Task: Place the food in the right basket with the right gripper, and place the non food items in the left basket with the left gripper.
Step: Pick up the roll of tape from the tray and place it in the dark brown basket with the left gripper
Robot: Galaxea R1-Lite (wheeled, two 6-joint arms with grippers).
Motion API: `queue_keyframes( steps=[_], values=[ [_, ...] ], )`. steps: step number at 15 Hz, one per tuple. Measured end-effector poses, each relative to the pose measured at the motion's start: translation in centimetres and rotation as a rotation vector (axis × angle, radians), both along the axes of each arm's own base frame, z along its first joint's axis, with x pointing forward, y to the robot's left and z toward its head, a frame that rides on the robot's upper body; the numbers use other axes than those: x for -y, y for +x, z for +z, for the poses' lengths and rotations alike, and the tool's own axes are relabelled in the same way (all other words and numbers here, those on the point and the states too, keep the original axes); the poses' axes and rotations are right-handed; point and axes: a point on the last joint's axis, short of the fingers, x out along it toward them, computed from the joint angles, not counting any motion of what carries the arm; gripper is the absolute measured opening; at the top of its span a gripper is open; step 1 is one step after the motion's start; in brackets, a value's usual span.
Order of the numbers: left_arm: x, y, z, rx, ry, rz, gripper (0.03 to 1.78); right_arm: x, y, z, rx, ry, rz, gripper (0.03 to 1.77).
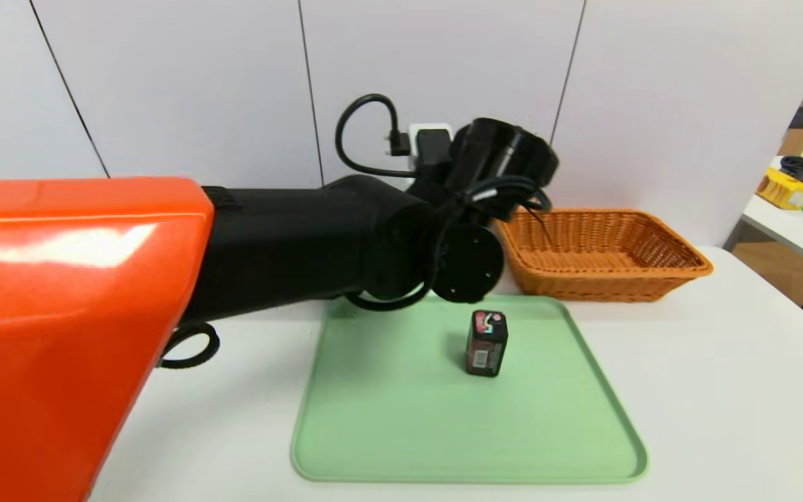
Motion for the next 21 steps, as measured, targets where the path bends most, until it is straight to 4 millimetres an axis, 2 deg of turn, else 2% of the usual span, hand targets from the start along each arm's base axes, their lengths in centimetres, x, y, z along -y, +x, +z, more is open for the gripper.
queue_keyframes(
  steps=[6,9,12,15,21],
  values=[
    [-8.9,8.1,-0.3,-0.001,0.001,0.267,0.58,0.0,0.0,0.0,0.000,0.000,0.000,1.70],
    [-11.4,10.5,-1.5,-0.028,0.002,0.314,0.58,0.0,0.0,0.0,0.000,0.000,0.000,1.70],
    [-12.0,11.7,-2.8,-0.060,-0.019,0.276,0.58,0.0,0.0,0.0,0.000,0.000,0.000,1.70],
    [-11.8,11.8,-3.3,-0.075,-0.011,0.267,0.58,0.0,0.0,0.0,0.000,0.000,0.000,1.70],
    [-11.7,10.5,-2.1,-0.085,-0.006,0.245,0.58,0.0,0.0,0.0,0.000,0.000,0.000,1.70]
  ],
)
